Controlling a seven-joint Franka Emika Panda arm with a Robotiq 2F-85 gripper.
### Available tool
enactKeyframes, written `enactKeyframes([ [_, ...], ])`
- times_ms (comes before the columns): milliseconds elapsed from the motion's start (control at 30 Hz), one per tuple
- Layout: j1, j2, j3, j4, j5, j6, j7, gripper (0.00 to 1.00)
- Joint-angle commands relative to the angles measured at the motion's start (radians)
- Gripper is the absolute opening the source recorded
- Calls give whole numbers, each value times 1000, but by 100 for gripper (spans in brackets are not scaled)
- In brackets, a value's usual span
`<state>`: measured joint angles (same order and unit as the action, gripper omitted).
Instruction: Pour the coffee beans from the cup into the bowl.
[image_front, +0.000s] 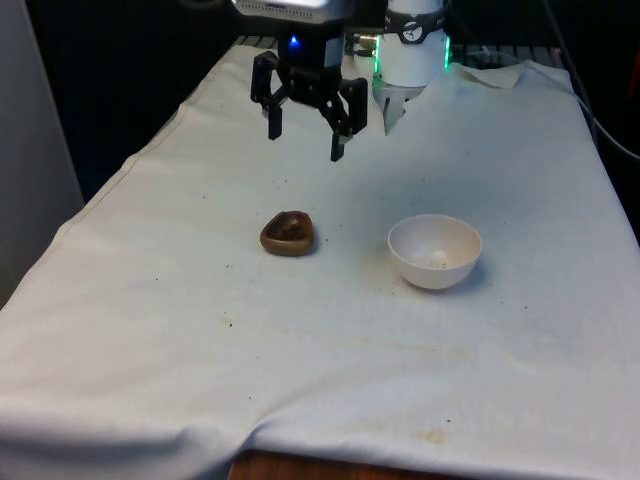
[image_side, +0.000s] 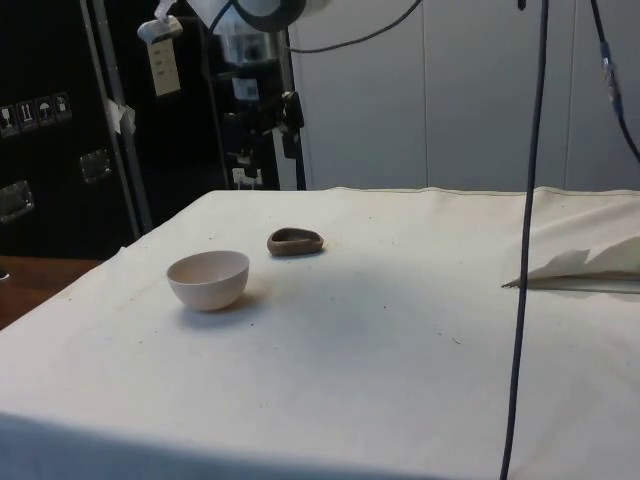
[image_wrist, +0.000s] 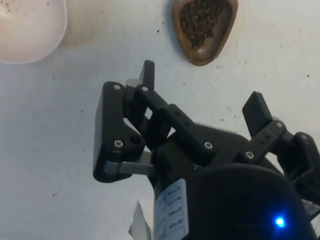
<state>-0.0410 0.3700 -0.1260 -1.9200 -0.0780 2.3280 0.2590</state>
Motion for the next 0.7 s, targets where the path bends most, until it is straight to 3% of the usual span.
enactKeyframes([
  [0,-1,7,-1,8,4,-3,5,100],
  [667,-2,59,-29,59,8,-6,56,100],
])
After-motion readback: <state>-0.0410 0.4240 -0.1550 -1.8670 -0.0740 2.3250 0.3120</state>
